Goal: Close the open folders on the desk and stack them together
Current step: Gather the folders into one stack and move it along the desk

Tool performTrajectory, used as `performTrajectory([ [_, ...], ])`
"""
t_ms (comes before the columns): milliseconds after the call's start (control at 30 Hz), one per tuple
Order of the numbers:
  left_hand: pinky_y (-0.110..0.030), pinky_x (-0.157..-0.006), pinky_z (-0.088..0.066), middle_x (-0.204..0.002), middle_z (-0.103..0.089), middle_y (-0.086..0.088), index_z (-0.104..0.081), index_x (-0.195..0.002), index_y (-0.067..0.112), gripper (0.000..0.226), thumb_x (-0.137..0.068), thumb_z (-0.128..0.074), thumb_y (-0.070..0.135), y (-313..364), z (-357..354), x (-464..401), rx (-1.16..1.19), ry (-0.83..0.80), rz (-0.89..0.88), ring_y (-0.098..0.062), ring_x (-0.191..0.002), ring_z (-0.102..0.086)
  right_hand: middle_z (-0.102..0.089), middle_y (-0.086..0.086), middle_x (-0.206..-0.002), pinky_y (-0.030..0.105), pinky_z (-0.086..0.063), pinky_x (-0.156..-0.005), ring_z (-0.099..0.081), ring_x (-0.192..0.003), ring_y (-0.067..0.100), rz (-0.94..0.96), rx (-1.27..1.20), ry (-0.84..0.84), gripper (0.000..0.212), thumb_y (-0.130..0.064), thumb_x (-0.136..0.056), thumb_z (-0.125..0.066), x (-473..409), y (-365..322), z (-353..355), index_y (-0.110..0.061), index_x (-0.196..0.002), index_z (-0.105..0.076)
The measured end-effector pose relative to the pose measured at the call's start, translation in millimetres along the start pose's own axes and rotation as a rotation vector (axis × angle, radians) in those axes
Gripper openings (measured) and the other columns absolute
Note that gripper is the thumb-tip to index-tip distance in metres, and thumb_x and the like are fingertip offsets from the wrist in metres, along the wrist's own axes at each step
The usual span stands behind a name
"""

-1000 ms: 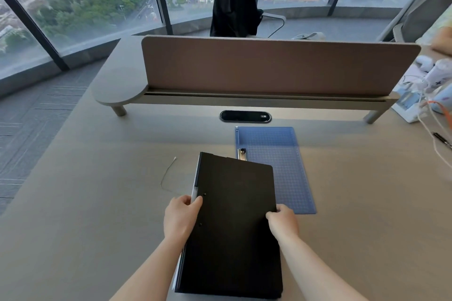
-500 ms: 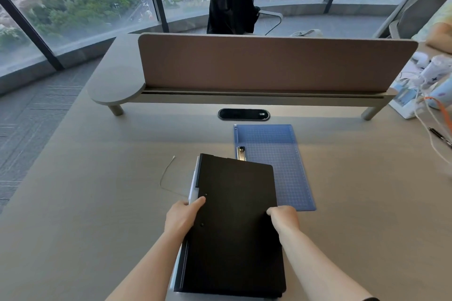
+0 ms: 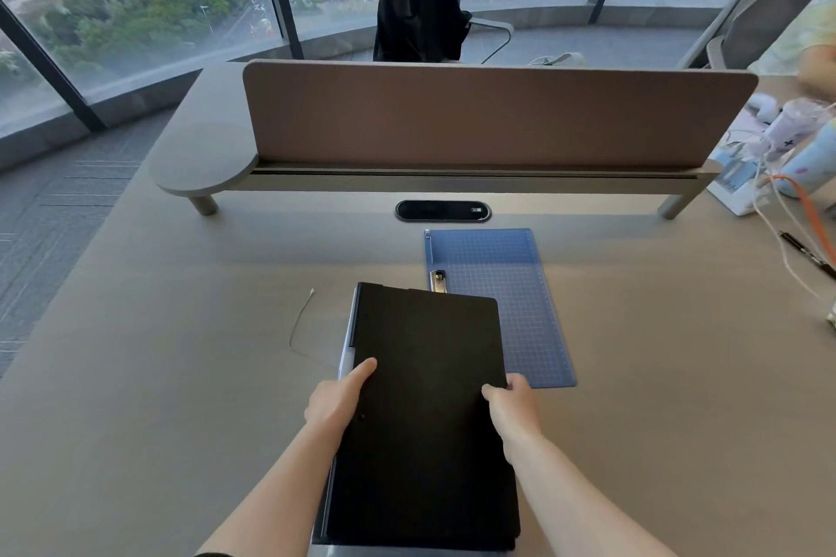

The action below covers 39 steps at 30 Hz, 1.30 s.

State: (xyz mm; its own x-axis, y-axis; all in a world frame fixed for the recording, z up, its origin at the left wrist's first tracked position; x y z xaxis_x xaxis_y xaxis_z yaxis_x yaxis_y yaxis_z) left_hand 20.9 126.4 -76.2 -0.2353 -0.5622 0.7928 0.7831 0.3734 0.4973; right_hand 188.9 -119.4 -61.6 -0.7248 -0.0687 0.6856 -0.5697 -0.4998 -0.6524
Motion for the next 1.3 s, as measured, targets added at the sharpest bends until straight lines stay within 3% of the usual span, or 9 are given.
performTrajectory([
  [200,-0.050,-0.098,-0.053,-0.114,-0.068,-0.013,-0.063,-0.120,0.007,0.097,-0.050,-0.073,0.073,11.7,-7.9,9.2,0.101,-0.038,-0.017,-0.033,-0.101,-0.066,-0.059,-0.005,-0.111,0.036,-0.046,-0.084,-0.055,-0.094,0.014,0.050,-0.041,0.002,0.016,-0.014,-0.097,-0.055,-6.4,-8.4,8.4,-0.020,-0.112,-0.053],
  [367,-0.050,-0.094,-0.054,-0.112,-0.064,-0.013,-0.051,-0.126,0.006,0.076,-0.075,-0.074,0.058,49.0,-18.4,18.1,0.091,-0.035,-0.117,-0.030,-0.101,-0.064,-0.058,0.001,-0.131,0.043,-0.049,-0.100,-0.056,-0.122,0.026,0.106,-0.046,0.025,0.031,-0.014,-0.098,-0.056,-13.6,-38.6,23.8,-0.019,-0.129,-0.055],
  [433,-0.049,-0.093,-0.056,-0.110,-0.066,-0.013,-0.052,-0.124,0.007,0.070,-0.078,-0.074,0.055,66.3,-27.4,21.8,0.114,-0.067,-0.143,-0.030,-0.099,-0.067,-0.060,-0.002,-0.125,0.042,-0.049,-0.099,-0.057,-0.120,0.026,0.134,-0.044,0.040,0.029,-0.013,-0.098,-0.056,-19.0,-55.9,36.0,-0.018,-0.126,-0.057],
  [567,-0.045,-0.088,-0.058,-0.107,-0.072,-0.012,-0.057,-0.121,0.009,0.054,-0.084,-0.072,0.045,101.9,-48.3,27.6,0.191,-0.142,-0.192,-0.030,-0.095,-0.071,-0.067,-0.005,-0.102,0.039,-0.053,-0.089,-0.064,-0.096,0.023,0.189,-0.070,0.039,0.021,-0.009,-0.096,-0.056,-35.3,-91.5,61.4,-0.017,-0.114,-0.063],
  [733,-0.038,-0.075,-0.060,-0.104,-0.075,-0.011,-0.062,-0.114,0.010,0.036,-0.091,-0.070,0.037,149.8,-78.8,37.9,0.259,-0.229,-0.255,-0.029,-0.091,-0.074,-0.071,0.002,-0.106,0.042,-0.054,-0.092,-0.067,-0.095,0.027,0.251,-0.052,0.118,0.024,-0.007,-0.090,-0.060,-60.7,-132.6,95.9,-0.017,-0.111,-0.068],
  [1133,-0.043,-0.084,-0.062,-0.107,-0.077,-0.009,-0.064,-0.122,0.014,0.037,-0.092,-0.069,0.035,181.9,-130.5,-3.8,0.308,-0.248,-0.239,-0.027,-0.093,-0.076,-0.066,0.002,-0.109,0.032,-0.047,-0.085,-0.060,-0.094,0.024,0.214,-0.009,0.095,0.031,-0.004,-0.092,-0.060,-131.0,-160.1,110.4,-0.014,-0.120,-0.067],
  [1300,-0.034,-0.069,-0.061,-0.104,-0.076,-0.009,-0.063,-0.117,0.015,0.029,-0.093,-0.068,0.032,180.9,-140.5,-16.6,0.285,-0.226,-0.203,-0.025,-0.090,-0.075,-0.067,0.004,-0.106,0.030,-0.044,-0.081,-0.060,-0.090,0.024,0.151,0.016,0.090,0.029,-0.002,-0.091,-0.059,-152.8,-152.3,105.2,-0.014,-0.117,-0.068],
])
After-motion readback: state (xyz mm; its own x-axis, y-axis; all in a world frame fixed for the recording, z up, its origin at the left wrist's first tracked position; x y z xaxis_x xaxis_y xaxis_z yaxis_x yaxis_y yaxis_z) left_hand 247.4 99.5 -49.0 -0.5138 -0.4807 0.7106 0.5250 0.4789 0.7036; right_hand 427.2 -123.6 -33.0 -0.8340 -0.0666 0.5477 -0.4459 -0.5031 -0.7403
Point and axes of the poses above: each hand's wrist, its own x-axis away from the middle knuckle, its own z-axis out of the back of the hand, y = z × x, the point moved 9 cm from there along -x, towards the middle knuckle
